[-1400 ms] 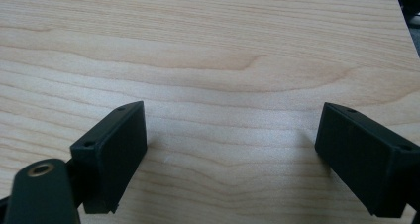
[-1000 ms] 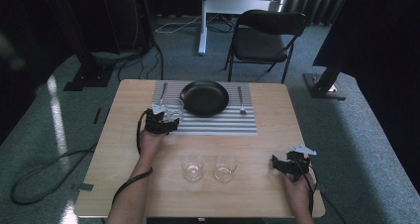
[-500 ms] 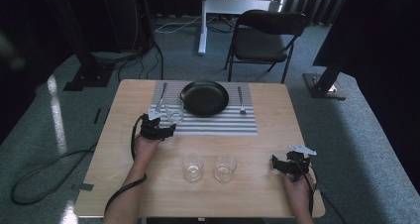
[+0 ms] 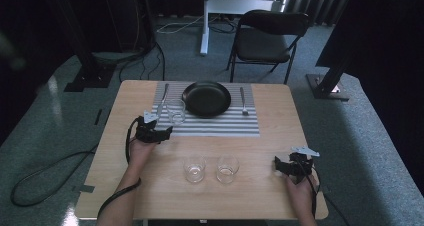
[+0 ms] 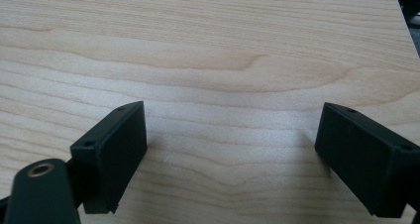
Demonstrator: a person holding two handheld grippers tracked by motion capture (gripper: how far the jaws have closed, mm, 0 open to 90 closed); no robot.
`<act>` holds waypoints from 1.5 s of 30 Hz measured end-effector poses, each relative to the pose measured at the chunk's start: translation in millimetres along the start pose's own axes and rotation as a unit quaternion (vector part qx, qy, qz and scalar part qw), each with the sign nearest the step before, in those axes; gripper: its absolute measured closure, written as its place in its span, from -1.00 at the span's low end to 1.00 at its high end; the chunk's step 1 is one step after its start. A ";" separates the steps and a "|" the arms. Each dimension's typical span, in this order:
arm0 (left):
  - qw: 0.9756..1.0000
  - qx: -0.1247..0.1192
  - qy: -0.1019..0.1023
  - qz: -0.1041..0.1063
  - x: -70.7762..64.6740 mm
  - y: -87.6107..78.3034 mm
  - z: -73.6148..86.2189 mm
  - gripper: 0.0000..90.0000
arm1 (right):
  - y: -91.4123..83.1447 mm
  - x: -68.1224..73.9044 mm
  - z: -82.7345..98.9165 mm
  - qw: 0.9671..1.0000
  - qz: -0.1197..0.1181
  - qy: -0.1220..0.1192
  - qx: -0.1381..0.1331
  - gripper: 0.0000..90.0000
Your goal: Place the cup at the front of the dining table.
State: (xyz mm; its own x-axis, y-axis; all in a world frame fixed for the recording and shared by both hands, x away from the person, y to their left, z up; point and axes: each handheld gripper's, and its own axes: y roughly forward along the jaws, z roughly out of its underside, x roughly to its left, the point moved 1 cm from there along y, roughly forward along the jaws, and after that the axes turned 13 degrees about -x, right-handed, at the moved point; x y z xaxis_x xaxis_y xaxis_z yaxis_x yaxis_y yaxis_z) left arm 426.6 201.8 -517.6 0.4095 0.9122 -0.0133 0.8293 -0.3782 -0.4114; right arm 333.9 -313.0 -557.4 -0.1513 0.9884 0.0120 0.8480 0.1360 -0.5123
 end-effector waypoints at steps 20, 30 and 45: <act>1.000 0.010 -0.002 -0.002 11.6 -31.3 21.7 -0.58 | 0.0 0.1 0.0 1.000 0.001 0.000 0.000 -0.73; 1.000 0.011 -0.008 -0.014 21.0 -45.7 29.8 -0.58 | -0.2 0.4 0.1 1.000 0.002 0.001 0.000 -0.73; 0.998 0.016 -0.032 -0.059 46.3 -76.9 50.7 -0.58 | -0.2 0.3 0.1 1.000 0.001 0.001 0.000 -0.73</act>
State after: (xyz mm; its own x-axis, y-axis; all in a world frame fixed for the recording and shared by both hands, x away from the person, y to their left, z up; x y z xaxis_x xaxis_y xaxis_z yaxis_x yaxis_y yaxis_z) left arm 362.5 281.1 -532.8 0.2840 0.9586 -0.0212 0.8574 -0.2638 -0.4418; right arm 333.7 -312.7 -557.4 -0.1485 0.9888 0.0115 0.8485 0.1334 -0.5121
